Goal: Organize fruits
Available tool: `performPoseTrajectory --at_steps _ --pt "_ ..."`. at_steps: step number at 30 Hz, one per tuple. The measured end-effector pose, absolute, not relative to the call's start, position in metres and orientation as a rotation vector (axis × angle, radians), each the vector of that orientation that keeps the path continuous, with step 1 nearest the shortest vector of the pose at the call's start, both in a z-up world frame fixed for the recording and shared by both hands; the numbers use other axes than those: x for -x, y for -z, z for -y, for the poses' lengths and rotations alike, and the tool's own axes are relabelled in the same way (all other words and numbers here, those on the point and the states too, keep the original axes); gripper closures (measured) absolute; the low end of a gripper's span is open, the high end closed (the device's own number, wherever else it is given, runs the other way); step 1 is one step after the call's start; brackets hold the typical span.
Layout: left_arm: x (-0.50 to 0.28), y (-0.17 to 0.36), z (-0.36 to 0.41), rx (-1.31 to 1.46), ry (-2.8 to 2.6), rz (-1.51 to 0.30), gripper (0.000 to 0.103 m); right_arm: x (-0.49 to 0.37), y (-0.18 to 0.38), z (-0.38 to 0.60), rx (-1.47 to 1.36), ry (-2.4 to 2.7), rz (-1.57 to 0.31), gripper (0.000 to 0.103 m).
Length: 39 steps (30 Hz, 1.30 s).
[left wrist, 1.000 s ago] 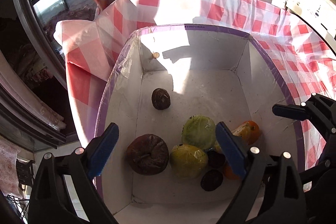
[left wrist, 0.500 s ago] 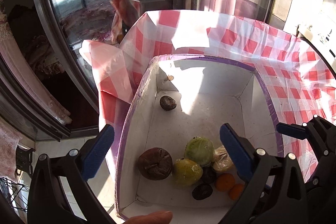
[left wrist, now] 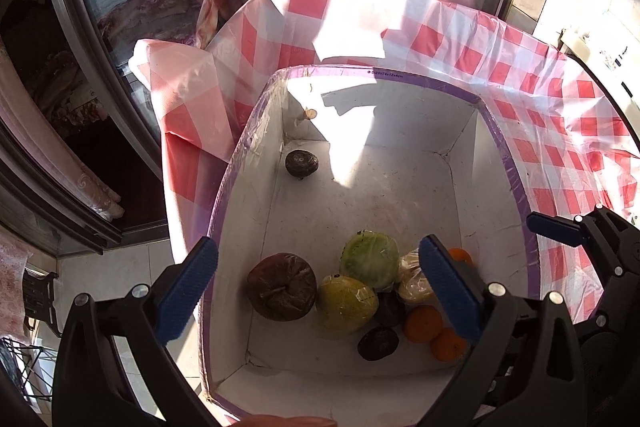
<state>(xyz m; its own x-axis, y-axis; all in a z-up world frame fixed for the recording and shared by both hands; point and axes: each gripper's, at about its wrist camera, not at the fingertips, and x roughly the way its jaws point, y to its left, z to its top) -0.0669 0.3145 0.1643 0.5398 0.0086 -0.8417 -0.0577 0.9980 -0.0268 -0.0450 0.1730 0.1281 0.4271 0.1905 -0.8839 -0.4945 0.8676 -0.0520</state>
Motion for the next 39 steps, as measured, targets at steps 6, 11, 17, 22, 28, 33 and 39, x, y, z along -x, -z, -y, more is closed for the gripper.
performPoseTrajectory --at_steps 6,11,17,22,28,33,39 --pt "0.065 -0.158 -0.311 0.041 -0.028 -1.026 0.003 0.044 -0.127 -0.172 0.323 -0.428 -1.048 0.017" --pt "0.064 -0.156 -0.31 0.034 -0.024 -1.033 0.003 0.042 -0.126 -0.172 0.316 -0.422 -1.052 0.017" --pt "0.063 -0.154 -0.31 0.031 -0.02 -1.045 0.003 0.042 -0.125 -0.171 0.316 -0.424 -1.053 0.017" --pt "0.064 -0.153 -0.31 0.031 -0.022 -1.05 0.003 0.042 -0.123 -0.172 0.317 -0.426 -1.056 0.017" --pt "0.064 -0.152 -0.311 0.035 -0.022 -1.058 0.003 0.043 -0.123 -0.172 0.318 -0.429 -1.055 0.016" --pt "0.066 -0.15 -0.312 0.02 -0.069 -1.043 0.002 0.045 -0.123 -0.173 0.319 -0.427 -1.052 0.017" --pt "0.067 -0.138 -0.309 0.039 -0.086 -1.118 0.002 0.053 -0.123 -0.164 0.312 -0.447 -1.057 0.016"
